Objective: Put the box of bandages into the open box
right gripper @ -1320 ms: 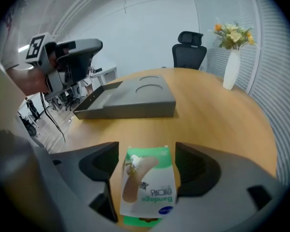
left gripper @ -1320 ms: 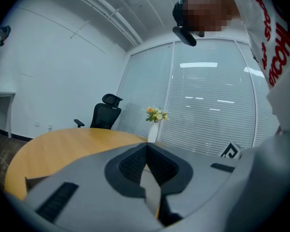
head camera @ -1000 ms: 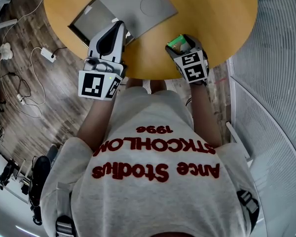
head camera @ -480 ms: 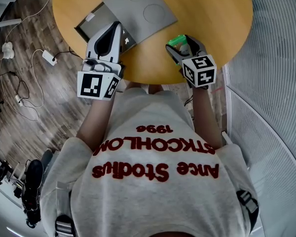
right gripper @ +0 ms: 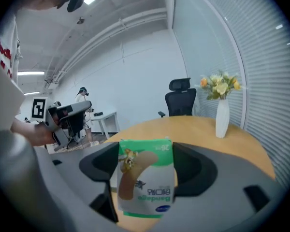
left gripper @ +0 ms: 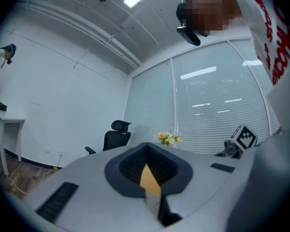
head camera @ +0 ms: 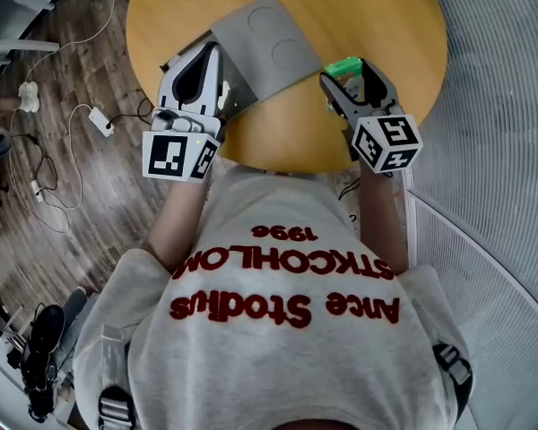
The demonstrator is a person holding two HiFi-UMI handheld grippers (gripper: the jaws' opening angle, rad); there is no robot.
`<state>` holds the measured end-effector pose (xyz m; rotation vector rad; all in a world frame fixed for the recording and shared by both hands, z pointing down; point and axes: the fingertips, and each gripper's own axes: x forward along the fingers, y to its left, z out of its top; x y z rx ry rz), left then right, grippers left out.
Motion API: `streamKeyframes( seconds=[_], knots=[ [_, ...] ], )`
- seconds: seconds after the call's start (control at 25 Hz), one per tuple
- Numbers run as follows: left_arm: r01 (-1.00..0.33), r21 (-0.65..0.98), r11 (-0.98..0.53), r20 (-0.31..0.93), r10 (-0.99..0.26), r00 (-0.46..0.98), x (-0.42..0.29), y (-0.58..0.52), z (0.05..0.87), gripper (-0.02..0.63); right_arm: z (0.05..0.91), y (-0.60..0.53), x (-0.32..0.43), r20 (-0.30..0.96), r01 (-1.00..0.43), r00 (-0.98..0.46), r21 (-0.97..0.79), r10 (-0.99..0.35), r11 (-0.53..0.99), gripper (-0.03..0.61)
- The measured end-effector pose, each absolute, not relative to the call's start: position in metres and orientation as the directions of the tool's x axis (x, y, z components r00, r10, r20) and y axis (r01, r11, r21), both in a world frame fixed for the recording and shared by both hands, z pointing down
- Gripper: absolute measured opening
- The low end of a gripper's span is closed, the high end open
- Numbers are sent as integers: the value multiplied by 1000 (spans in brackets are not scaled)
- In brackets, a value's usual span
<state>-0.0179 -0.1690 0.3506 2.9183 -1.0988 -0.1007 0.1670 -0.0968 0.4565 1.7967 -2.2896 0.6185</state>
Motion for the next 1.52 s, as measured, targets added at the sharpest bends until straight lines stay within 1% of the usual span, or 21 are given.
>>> streamKeyframes(
  seconds=[0.28, 0.76, 0.88, 1.16, 1.52],
  knots=[
    [-672, 13, -741, -126, -668, 734, -22, -173, 309, 6, 374, -107, 182, 196, -971, -207, -162, -959, 177, 350],
    [-683, -24, -730, -226, -661, 715, -32, -172, 263, 6, 297, -100, 190, -32, -982, -148, -117, -988, 151, 351],
    [-685, -26, -728, -236, -661, 712, -35, -174, 257, 6, 287, -101, 188, -51, -983, -144, -110, -988, 149, 351],
    [-692, -26, -721, -240, -668, 705, -32, -175, 257, 6, 286, -98, 193, -47, -982, -146, -113, -988, 150, 350],
    [-739, -25, -673, -221, -717, 661, -38, -188, 267, 6, 296, -122, 186, -36, -965, -225, -130, -974, 228, 351]
  ],
)
